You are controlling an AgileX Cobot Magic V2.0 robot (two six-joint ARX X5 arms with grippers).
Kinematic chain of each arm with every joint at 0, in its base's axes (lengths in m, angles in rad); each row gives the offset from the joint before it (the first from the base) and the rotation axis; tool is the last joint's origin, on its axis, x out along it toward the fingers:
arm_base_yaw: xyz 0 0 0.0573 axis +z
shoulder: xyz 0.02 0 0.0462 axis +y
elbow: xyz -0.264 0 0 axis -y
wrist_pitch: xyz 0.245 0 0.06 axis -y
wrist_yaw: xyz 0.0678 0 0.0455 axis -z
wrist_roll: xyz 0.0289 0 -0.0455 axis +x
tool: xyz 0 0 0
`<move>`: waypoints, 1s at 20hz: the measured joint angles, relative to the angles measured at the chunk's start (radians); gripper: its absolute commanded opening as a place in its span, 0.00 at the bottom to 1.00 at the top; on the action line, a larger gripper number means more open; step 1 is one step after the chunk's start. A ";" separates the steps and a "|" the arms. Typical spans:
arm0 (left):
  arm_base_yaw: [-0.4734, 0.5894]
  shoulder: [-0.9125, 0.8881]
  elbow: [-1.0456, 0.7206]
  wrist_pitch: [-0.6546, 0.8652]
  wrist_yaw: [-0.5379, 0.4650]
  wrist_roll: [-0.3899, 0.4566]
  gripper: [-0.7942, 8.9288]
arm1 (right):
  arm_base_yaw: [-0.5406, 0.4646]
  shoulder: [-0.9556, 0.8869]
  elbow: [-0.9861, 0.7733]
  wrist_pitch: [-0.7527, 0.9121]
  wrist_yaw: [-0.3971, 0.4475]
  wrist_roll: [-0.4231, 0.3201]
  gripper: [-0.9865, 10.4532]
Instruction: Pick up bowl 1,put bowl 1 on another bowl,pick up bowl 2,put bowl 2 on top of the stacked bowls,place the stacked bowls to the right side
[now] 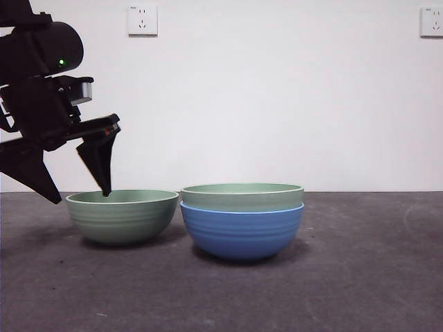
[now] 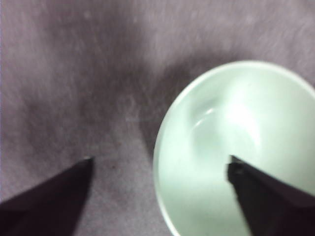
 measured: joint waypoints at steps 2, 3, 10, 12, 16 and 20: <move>0.000 0.009 0.000 -0.014 0.000 0.000 0.30 | 0.000 0.000 0.000 0.000 0.010 0.000 0.31; 0.000 0.011 0.000 -0.022 0.000 0.000 0.24 | 0.000 0.000 0.000 0.000 0.010 0.000 0.31; 0.000 0.011 0.000 -0.039 0.000 -0.002 0.07 | 0.000 0.000 0.000 0.000 0.010 0.000 0.31; 0.000 0.011 0.000 -0.038 0.001 0.002 0.07 | 0.000 0.000 0.000 0.000 0.010 0.000 0.31; 0.000 0.010 0.020 -0.064 0.000 0.000 0.07 | 0.000 0.000 0.000 -0.005 0.010 0.000 0.31; -0.018 -0.043 0.109 -0.134 0.001 0.012 0.07 | 0.000 0.000 0.000 -0.014 0.010 0.000 0.31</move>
